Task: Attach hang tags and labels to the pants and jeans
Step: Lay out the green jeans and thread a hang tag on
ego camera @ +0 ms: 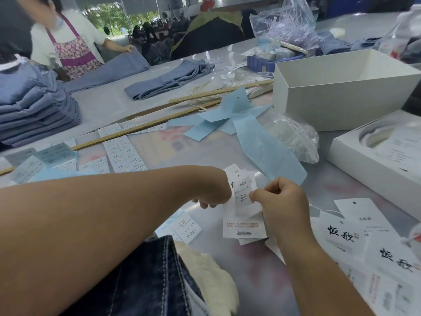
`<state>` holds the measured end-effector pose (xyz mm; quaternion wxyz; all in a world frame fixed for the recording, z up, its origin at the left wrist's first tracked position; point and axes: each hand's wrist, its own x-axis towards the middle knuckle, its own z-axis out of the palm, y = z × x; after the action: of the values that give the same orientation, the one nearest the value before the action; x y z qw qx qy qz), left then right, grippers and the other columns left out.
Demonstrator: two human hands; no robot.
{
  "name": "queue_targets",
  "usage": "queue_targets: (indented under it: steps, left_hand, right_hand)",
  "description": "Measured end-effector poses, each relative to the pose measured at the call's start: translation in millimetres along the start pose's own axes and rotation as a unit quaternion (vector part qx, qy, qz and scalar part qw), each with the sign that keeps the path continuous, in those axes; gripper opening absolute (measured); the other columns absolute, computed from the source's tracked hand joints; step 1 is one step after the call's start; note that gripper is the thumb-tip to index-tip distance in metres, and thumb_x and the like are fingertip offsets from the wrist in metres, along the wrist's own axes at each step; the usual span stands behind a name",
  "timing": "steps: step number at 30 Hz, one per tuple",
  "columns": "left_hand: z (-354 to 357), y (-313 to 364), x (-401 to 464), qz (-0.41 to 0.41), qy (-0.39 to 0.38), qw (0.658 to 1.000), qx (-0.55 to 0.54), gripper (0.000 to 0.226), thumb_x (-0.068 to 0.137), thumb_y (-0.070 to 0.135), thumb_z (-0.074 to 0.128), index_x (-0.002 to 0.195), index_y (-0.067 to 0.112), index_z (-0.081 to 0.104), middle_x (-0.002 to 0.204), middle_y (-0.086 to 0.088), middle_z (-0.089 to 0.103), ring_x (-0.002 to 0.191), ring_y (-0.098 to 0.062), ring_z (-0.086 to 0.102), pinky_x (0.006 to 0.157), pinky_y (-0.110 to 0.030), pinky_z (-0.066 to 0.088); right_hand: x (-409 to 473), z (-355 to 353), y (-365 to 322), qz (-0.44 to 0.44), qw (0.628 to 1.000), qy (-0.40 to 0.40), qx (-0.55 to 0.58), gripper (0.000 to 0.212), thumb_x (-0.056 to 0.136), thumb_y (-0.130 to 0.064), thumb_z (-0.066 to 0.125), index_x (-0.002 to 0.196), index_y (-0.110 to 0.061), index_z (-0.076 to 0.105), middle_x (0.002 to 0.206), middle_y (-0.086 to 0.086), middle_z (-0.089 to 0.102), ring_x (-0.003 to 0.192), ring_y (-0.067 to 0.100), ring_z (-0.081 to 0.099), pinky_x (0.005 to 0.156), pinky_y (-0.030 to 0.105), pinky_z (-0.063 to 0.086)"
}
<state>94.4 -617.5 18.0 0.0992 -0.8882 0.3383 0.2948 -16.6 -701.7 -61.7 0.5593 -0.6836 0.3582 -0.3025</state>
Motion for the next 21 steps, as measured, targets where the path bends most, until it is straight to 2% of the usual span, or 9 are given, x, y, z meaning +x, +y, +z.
queue_targets:
  steps: [2, 6, 10, 17, 21]
  left_hand:
    - [2, 0, 0, -0.015, -0.043, 0.997, -0.064, 0.017, 0.098, 0.014, 0.043, 0.094, 0.013, 0.060, 0.087, 0.004, 0.067, 0.076, -0.013, 0.063, 0.070, -0.026, 0.049]
    - [5, -1, -2, -0.034, -0.072, 0.988, -0.134, 0.019, 0.098, 0.015, 0.044, 0.103, 0.016, 0.062, 0.089, 0.005, 0.067, 0.080, -0.012, 0.063, 0.063, -0.022, 0.042]
    - [5, -1, -4, -0.038, -0.080, 0.976, -0.201, 0.020, 0.097, 0.010, 0.046, 0.098, 0.015, 0.066, 0.084, 0.004, 0.070, 0.073, -0.011, 0.064, 0.063, -0.022, 0.044]
    - [7, -2, -3, -0.036, -0.085, 0.974, -0.208, 0.022, 0.095, 0.008, 0.043, 0.091, 0.016, 0.064, 0.082, 0.004, 0.069, 0.071, -0.011, 0.063, 0.061, -0.023, 0.044]
    - [9, -1, -3, -0.037, -0.087, 0.975, -0.201, 0.020, 0.096, 0.009, 0.044, 0.092, 0.016, 0.063, 0.083, 0.004, 0.068, 0.072, -0.011, 0.062, 0.061, -0.022, 0.043]
  right_hand:
    - [-1, 0, -1, -0.001, 1.000, -0.002, -0.005, 0.033, 0.066, -0.009, 0.076, 0.054, -0.017, 0.046, 0.042, -0.014, 0.046, 0.049, 0.011, 0.042, 0.053, 0.028, 0.036]
    - [0, 0, -2, -0.004, 1.000, -0.009, -0.018, 0.042, 0.064, -0.007, 0.074, 0.050, -0.018, 0.036, 0.041, -0.011, 0.035, 0.049, 0.016, 0.034, 0.051, 0.029, 0.031]
    - [-1, -2, -1, -0.015, 0.999, -0.012, -0.034, 0.046, 0.066, -0.007, 0.073, 0.049, -0.018, 0.031, 0.040, -0.010, 0.030, 0.041, 0.010, 0.027, 0.045, 0.026, 0.027]
    - [3, -9, -1, -0.039, 0.997, -0.019, -0.058, 0.045, 0.064, -0.004, 0.071, 0.051, -0.018, 0.031, 0.047, -0.007, 0.023, 0.047, 0.013, 0.020, 0.043, 0.027, 0.021]
    - [4, -12, -2, -0.043, 0.997, -0.022, -0.058, 0.048, 0.063, -0.002, 0.071, 0.049, -0.018, 0.029, 0.043, -0.009, 0.019, 0.042, 0.012, 0.018, 0.035, 0.019, 0.017]
